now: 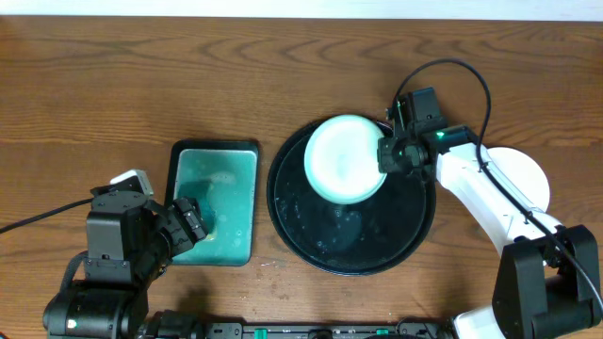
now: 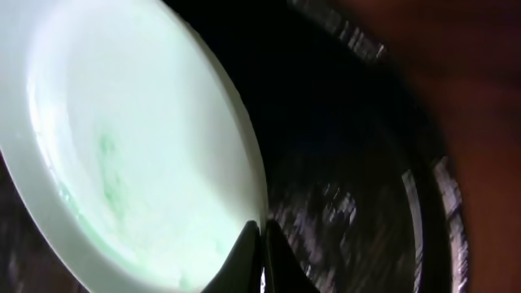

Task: Clean dirty plates on tray and stack at the side
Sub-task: 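Grasp the last pale green plate with the right gripper, slide to tray center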

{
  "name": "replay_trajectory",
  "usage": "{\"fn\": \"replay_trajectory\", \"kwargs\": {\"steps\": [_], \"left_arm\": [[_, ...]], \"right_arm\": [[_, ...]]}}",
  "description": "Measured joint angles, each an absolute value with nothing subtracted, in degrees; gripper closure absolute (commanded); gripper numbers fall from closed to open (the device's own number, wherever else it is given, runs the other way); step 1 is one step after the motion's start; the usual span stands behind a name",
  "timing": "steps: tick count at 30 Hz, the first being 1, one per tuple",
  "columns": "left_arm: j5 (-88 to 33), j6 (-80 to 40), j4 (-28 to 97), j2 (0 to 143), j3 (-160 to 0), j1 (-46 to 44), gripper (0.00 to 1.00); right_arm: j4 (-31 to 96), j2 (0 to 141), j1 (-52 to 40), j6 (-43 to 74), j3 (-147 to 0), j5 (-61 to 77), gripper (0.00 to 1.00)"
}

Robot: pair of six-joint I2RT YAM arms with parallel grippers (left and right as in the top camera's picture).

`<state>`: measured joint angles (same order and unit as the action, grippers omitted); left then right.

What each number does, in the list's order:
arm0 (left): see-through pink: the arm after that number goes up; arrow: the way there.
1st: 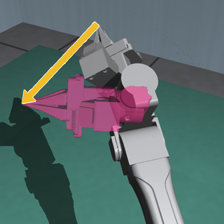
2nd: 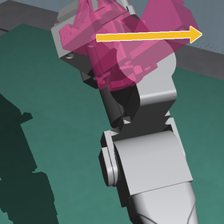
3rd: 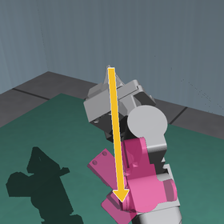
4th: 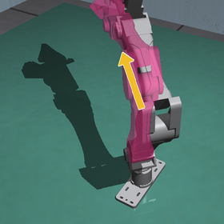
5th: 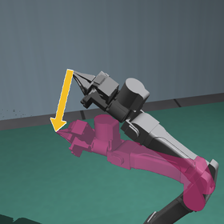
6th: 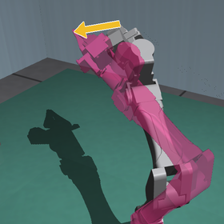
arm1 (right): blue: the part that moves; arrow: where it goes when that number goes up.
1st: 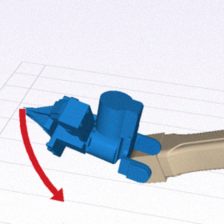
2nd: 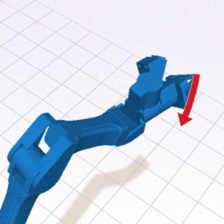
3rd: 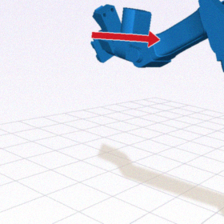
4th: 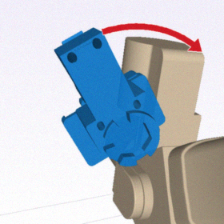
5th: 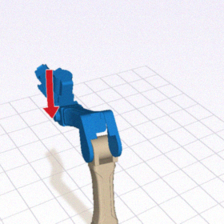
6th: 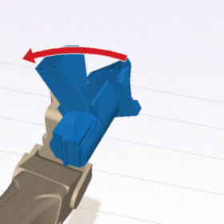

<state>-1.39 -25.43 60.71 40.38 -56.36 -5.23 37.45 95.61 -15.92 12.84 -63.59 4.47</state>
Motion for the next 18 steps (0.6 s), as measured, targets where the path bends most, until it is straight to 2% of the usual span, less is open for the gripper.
{"fn": "replay_trajectory", "kwargs": {"steps": [6,14,15,16,18], "left_arm": [[-1.39,-25.45,60.71,40.38,-56.36,-5.23,0.12],[-1.39,-25.45,60.71,40.38,-56.36,-5.23,0.12],[-1.39,-25.43,60.71,40.38,-56.36,-5.23,0.12],[-1.39,-25.45,60.71,40.38,-56.36,-5.23,0.12],[-1.39,-25.45,60.73,40.38,-56.36,-5.23,0.12]], "right_arm": [[48.40,96.29,-18.98,14.11,-62.50,8.47,0.99],[49.89,96.38,-21.52,20.40,-54.46,7.20,0.99],[49.76,96.38,-21.45,21.47,-53.87,7.33,0.95],[49.65,96.36,-21.30,22.37,-53.82,7.33,0.74],[49.45,96.38,-21.08,24.01,-53.65,6.94,0.62]]}}
